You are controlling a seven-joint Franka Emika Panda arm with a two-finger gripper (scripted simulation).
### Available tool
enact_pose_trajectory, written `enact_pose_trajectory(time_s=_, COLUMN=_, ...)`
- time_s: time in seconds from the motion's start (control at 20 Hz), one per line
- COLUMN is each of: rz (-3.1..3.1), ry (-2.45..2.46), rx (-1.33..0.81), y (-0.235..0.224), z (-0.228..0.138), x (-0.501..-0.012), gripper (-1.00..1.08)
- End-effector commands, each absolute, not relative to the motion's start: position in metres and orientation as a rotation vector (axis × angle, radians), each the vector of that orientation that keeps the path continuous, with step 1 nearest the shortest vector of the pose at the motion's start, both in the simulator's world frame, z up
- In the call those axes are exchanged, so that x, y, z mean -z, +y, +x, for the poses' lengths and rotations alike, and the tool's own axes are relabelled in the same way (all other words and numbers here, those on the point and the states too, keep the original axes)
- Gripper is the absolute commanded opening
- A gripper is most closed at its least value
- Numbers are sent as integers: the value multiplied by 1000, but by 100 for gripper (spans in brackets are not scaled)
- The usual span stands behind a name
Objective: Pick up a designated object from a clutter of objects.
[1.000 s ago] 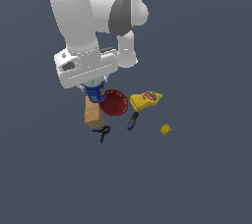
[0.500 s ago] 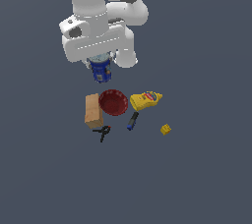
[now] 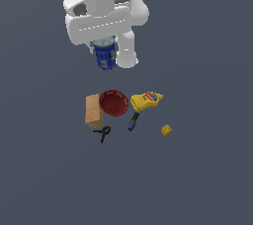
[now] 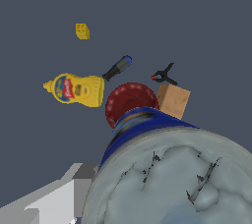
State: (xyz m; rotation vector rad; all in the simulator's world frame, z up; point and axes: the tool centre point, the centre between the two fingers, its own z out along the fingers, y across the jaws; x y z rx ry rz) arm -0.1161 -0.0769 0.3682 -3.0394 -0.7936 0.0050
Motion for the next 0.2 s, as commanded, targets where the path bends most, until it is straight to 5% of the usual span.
enact_pose_trajectory(time_s=0.0, rz=-3040, ry=-794, rx=0, y=-75, z=-119, x=-375, gripper=-100)
enact_pose_trajectory(time_s=0.15, rz=-3040, ry=-794, rx=0, y=-74, z=-120, x=-377, gripper=-100)
